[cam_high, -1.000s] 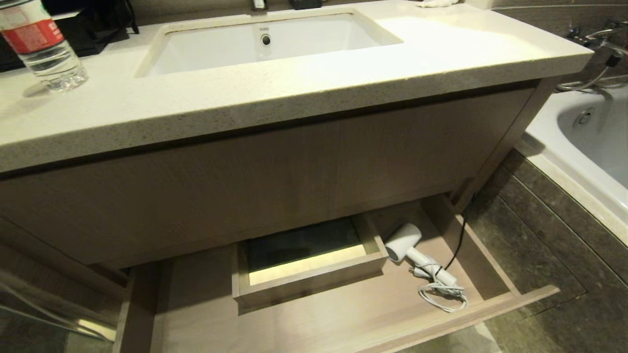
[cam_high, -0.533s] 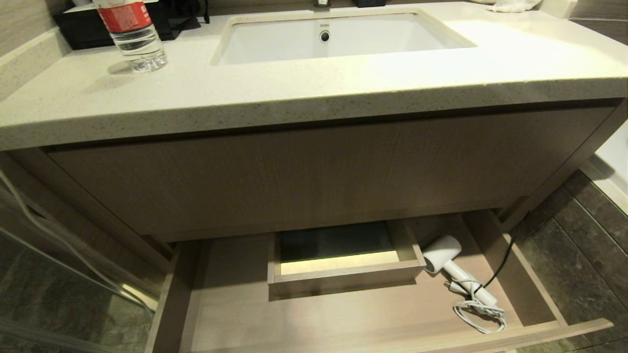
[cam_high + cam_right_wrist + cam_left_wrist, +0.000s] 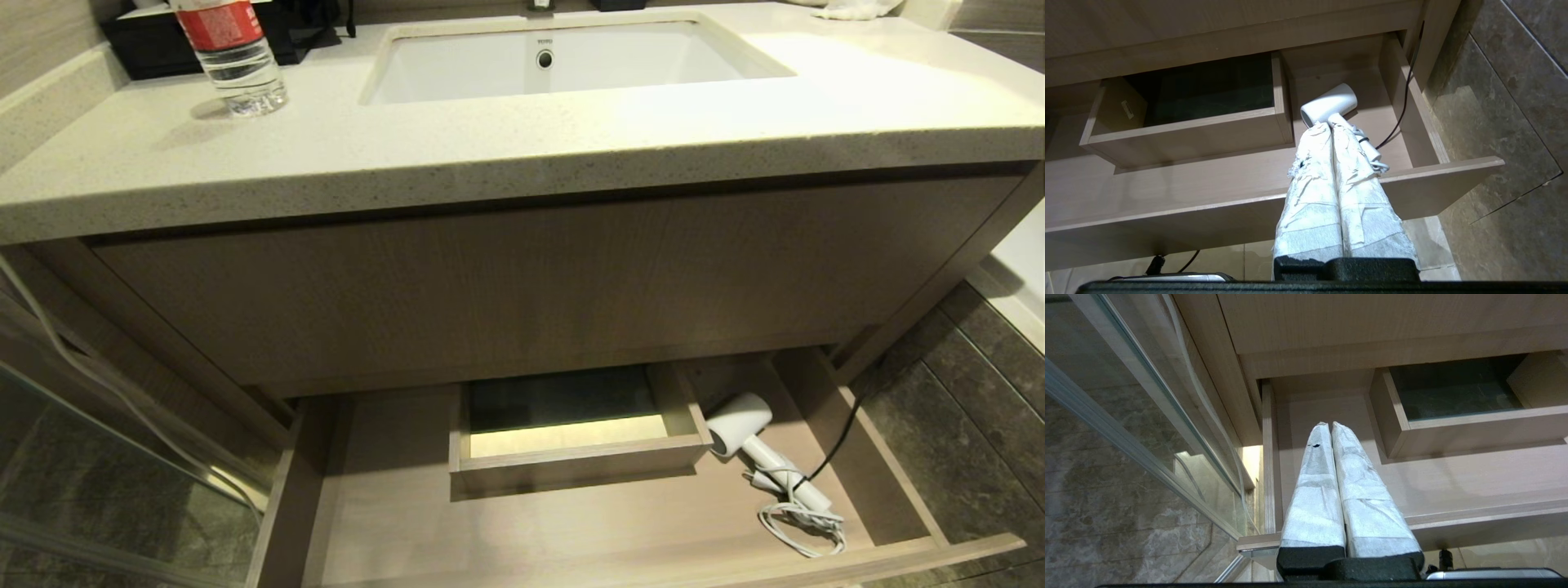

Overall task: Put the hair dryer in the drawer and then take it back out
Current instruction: Take the hairdryer out

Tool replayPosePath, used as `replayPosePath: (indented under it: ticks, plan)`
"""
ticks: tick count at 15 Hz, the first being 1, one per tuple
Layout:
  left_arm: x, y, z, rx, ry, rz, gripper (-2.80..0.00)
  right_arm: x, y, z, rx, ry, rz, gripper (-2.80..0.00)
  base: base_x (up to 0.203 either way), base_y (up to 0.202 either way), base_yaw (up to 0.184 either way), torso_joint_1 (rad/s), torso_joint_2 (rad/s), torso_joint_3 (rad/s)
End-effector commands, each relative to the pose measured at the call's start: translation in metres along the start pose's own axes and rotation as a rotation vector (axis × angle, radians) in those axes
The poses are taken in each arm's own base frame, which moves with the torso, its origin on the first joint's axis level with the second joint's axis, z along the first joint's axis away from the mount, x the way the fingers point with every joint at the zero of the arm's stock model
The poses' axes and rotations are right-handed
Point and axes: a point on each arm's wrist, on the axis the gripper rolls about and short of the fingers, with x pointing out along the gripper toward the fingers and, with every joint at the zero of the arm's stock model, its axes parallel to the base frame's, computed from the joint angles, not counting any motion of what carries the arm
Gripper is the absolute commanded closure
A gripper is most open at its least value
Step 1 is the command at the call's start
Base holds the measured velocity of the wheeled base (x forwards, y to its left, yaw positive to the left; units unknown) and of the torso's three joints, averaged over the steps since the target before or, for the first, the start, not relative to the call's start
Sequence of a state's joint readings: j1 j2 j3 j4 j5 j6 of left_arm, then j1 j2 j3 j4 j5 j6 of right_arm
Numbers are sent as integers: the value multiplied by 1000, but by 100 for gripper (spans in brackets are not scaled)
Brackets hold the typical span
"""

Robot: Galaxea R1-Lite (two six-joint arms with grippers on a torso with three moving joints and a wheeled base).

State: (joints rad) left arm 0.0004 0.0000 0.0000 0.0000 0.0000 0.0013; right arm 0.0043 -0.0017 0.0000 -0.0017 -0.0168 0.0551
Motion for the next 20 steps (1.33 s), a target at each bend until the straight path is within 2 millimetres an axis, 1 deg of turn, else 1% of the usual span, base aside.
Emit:
replayPosePath:
  ticks: [1,20]
  plan:
    - [0,0,0,0,2,0,0,0,0,0,0,2,0,0,0,0,0,0,0,0]
    - [0,0,0,13,4,-5,0,0,0,0,-6,2,2,0,0,0,0,0,0,0]
